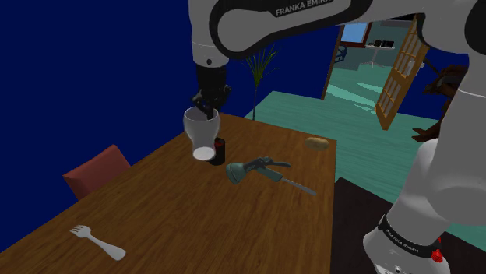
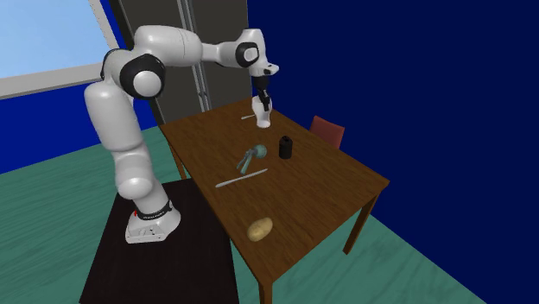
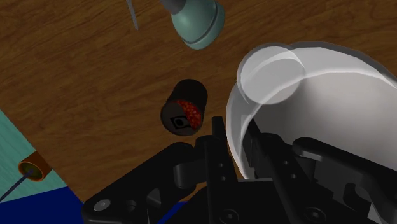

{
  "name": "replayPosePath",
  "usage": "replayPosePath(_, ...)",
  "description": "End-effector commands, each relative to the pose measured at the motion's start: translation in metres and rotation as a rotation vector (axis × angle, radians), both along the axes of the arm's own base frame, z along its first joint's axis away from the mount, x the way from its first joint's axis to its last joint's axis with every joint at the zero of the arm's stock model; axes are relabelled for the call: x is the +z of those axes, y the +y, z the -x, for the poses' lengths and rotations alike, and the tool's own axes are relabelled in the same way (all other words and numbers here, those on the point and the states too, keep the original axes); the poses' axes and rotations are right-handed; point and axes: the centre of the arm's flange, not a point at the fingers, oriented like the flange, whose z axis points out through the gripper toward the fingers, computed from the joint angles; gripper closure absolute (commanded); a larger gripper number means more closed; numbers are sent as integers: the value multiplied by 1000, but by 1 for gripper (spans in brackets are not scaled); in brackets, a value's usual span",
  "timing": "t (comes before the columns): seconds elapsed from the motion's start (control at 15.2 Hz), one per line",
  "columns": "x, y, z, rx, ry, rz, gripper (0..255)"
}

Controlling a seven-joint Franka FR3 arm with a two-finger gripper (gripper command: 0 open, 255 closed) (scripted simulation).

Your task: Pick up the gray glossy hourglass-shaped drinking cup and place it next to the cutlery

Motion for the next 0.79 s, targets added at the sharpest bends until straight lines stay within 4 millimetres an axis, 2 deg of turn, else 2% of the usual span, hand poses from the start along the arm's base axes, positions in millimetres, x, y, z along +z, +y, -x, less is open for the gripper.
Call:
replayPosePath(0.0, -6, 26, -2, -1, -1, -1, 255)
replayPosePath(0.73, -38, 167, -13, -1, -1, -1, 255)
